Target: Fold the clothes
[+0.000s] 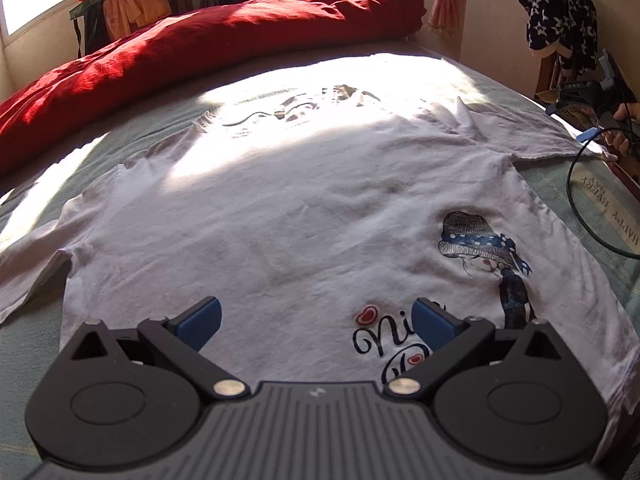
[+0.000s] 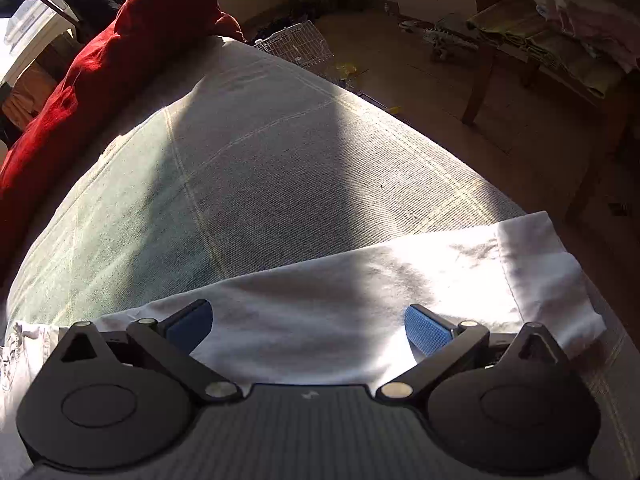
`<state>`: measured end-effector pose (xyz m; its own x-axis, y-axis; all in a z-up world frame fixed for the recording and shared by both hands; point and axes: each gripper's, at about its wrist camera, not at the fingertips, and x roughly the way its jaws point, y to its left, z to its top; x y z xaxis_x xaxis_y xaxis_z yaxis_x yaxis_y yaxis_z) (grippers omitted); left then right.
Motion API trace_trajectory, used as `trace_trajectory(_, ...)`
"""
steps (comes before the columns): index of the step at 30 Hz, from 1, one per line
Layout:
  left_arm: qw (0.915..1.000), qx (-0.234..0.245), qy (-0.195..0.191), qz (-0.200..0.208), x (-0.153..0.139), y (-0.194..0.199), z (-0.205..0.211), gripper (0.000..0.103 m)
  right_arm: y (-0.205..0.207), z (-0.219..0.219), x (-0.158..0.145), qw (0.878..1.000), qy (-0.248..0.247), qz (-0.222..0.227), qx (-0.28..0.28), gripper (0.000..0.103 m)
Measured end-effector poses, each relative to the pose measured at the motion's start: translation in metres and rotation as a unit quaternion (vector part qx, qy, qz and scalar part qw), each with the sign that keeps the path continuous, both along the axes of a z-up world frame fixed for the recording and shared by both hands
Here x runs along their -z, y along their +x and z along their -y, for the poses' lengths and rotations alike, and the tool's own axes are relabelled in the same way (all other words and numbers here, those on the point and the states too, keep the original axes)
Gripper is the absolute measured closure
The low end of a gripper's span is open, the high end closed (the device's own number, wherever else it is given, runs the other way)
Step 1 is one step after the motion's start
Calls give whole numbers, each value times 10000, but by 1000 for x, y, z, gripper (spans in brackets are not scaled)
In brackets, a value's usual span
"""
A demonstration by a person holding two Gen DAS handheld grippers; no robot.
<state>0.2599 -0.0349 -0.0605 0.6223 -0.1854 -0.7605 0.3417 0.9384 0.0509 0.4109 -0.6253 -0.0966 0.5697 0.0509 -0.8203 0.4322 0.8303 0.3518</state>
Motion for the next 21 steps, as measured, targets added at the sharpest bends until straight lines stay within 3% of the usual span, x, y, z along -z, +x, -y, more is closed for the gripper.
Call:
trace_trajectory(5,10000,7,-22,13,-1,-1,2,2,10,22,2,9997,34,138,196,0)
trace_trajectory(9,10000,-4,-20,25,-1,-2,1,2,-13,36,-15,9990,141,185,379,0)
trace_trajectory(13,10000,-13,-23,-9,1,-1,3,2,-22,43,-7,9992,239,-7,314,0)
trace_trajectory(16,10000,-6,-17,-31,1,-1,7,2,-16,47,7,9995,153,26,287,0)
trace_trajectory(21,10000,20,-30,28,-4,-6,7,2,6,31,-12,9994,-52,39,326,0)
